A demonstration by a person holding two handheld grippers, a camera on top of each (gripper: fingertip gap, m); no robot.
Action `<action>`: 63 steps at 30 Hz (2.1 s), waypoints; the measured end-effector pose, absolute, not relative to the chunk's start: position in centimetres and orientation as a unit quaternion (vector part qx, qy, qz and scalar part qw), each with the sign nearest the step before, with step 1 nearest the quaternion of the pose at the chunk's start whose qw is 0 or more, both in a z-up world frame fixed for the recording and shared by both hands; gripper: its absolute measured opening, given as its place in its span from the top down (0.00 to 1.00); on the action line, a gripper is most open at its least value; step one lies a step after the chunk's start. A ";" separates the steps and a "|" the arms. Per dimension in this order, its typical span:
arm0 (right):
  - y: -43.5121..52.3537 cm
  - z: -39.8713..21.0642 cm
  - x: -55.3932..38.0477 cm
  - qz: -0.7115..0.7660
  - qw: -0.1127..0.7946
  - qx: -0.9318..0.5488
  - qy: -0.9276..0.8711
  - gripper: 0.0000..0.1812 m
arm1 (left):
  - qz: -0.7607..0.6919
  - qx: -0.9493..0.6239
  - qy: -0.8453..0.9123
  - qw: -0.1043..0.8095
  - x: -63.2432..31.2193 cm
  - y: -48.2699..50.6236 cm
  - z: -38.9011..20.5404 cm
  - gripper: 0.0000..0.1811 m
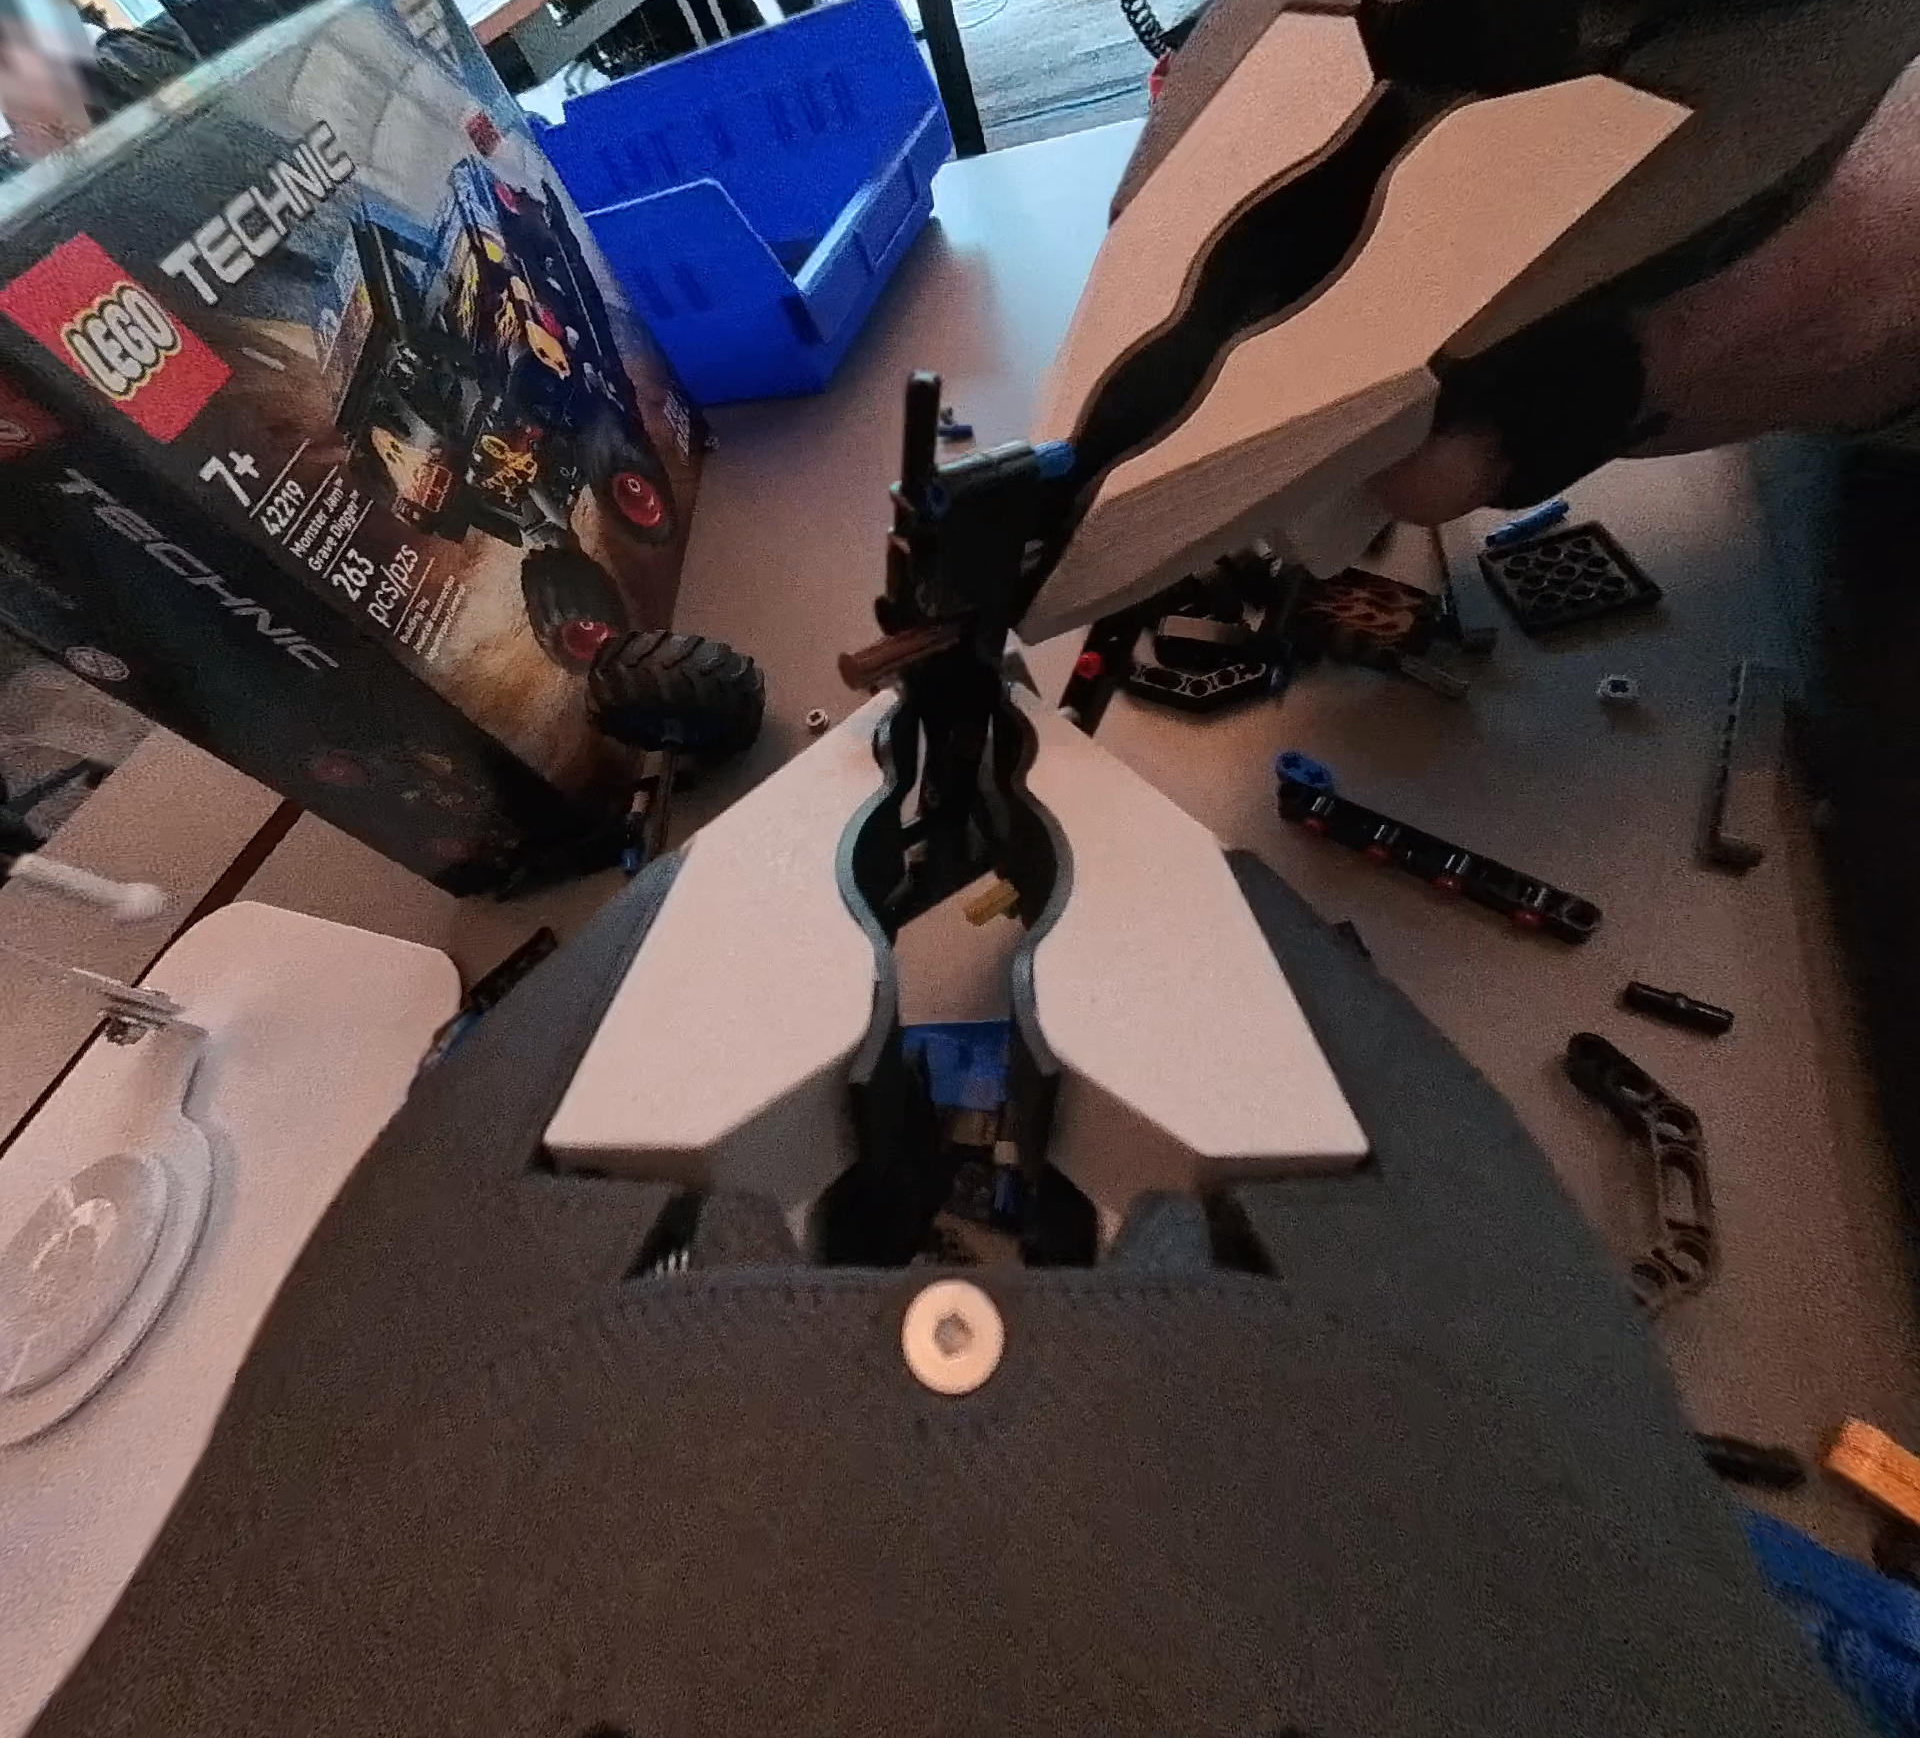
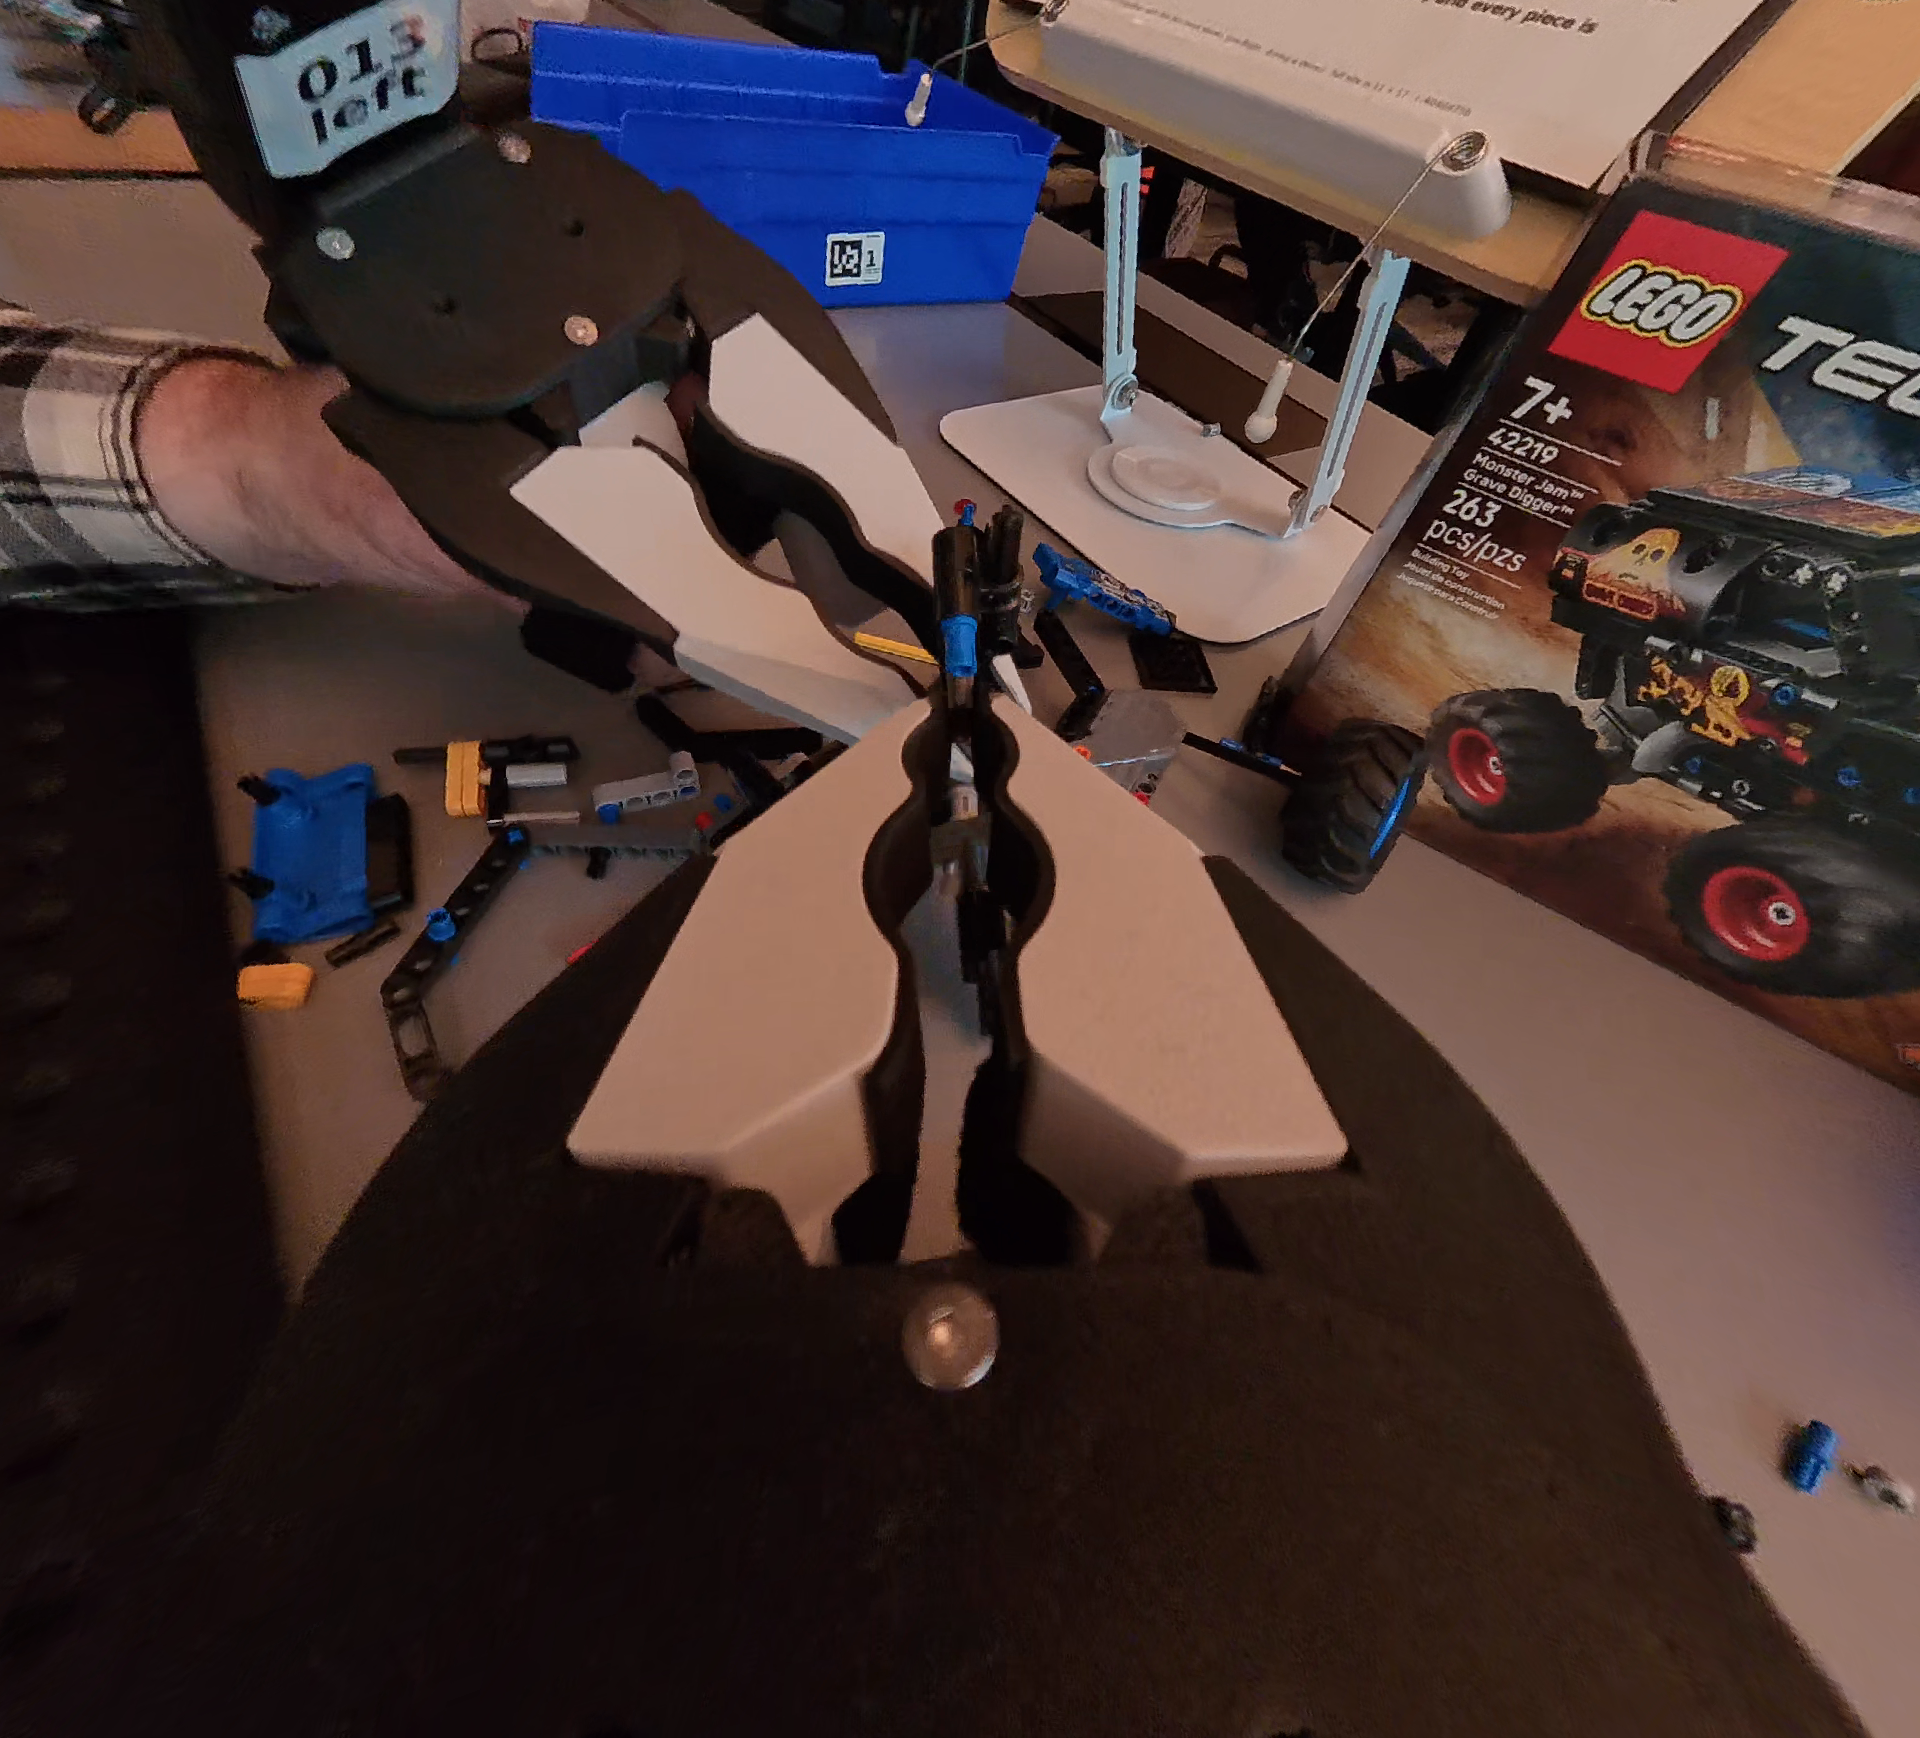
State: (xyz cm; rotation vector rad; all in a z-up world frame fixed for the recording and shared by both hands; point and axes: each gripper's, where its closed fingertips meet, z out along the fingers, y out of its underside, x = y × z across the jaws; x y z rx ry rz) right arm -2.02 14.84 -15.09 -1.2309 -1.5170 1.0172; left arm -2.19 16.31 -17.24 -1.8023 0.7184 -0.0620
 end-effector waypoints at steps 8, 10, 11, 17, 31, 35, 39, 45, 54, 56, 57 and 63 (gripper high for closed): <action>14.8 -15.0 -1.6 0.403 0.465 -0.474 -0.630 0.99 | -0.231 -0.738 0.244 0.585 -2.6 14.7 -14.5 0.89; 14.3 -15.2 -1.7 0.393 0.469 -0.464 -0.640 0.99 | -0.247 -0.734 0.242 0.584 -2.3 14.6 -14.3 0.93; 14.3 -15.2 -1.7 0.387 0.472 -0.462 -0.643 0.99 | -0.254 -0.732 0.239 0.585 -2.1 14.6 -14.3 0.95; 14.9 -14.4 -1.5 0.387 0.493 -0.462 -0.628 0.93 | -0.255 -0.729 0.247 0.585 -2.0 14.3 -14.2 0.99; 15.8 -14.7 -0.5 0.359 0.502 -0.451 -0.645 0.93 | -0.234 -0.718 0.263 0.601 -4.3 12.9 -12.1 0.99; 15.7 -14.6 -0.4 0.370 0.501 -0.449 -0.641 0.93 | -0.173 -0.768 0.345 0.511 -3.3 11.8 -16.5 0.99; 15.5 -14.5 -0.1 0.396 0.486 -0.445 -0.639 0.92 | -0.130 -0.792 0.395 0.447 -2.1 11.7 -20.2 0.87; 14.8 -14.0 0.2 0.418 0.484 -0.426 -0.640 0.92 | -0.096 -0.762 0.383 0.513 -1.7 12.8 -17.8 0.77; 12.0 -14.0 0.2 0.450 0.460 -0.374 -0.668 0.92 | -0.143 -0.741 0.391 0.527 1.6 13.2 -17.8 0.95; 12.0 -14.0 0.2 0.452 0.459 -0.375 -0.667 0.92 | -0.136 -0.742 0.388 0.529 1.6 13.4 -17.8 0.96; 12.3 -14.0 0.1 0.448 0.463 -0.380 -0.663 0.92 | -0.123 -0.745 0.383 0.532 1.4 13.7 -17.8 0.96; 15.0 -13.7 0.1 0.416 0.492 -0.429 -0.633 0.91 | -0.011 -0.751 0.357 0.555 0.1 15.2 -17.1 0.97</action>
